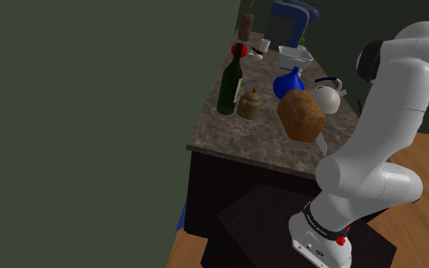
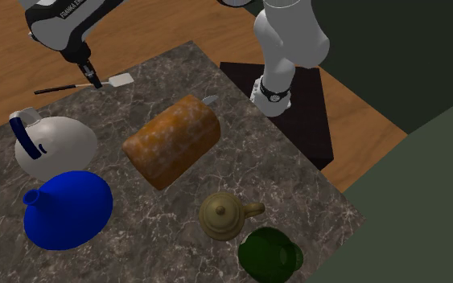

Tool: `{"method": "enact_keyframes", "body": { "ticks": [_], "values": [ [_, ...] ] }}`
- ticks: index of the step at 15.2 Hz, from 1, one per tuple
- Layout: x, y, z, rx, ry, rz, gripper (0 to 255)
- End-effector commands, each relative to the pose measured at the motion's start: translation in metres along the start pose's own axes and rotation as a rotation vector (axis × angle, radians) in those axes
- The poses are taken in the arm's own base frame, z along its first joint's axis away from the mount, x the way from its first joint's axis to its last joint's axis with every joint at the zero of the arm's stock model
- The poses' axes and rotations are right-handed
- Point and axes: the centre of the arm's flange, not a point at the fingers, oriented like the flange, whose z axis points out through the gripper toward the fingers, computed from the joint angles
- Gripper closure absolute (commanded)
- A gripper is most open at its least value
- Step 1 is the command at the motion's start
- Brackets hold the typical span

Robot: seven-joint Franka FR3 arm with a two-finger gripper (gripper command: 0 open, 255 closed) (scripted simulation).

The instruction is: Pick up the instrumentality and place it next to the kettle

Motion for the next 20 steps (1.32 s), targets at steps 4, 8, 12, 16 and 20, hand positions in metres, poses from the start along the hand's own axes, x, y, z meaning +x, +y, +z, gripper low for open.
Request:
{"method": "enact_keyframes", "body": {
  "ticks": [4, 8, 12, 16, 20],
  "values": [
    [-0.002, 0.0, 0.022, 0.0, 0.0, 0.0, 255],
    [-0.002, 0.0, 0.022, 0.0, 0.0, 0.0, 255],
    [-0.002, 0.0, 0.022, 0.0, 0.0, 0.0, 0],
    [-0.002, 0.0, 0.022, 0.0, 0.0, 0.0, 0],
    [-0.002, 0.0, -0.018, 0.0, 0.0, 0.0, 0]
  ]
}}
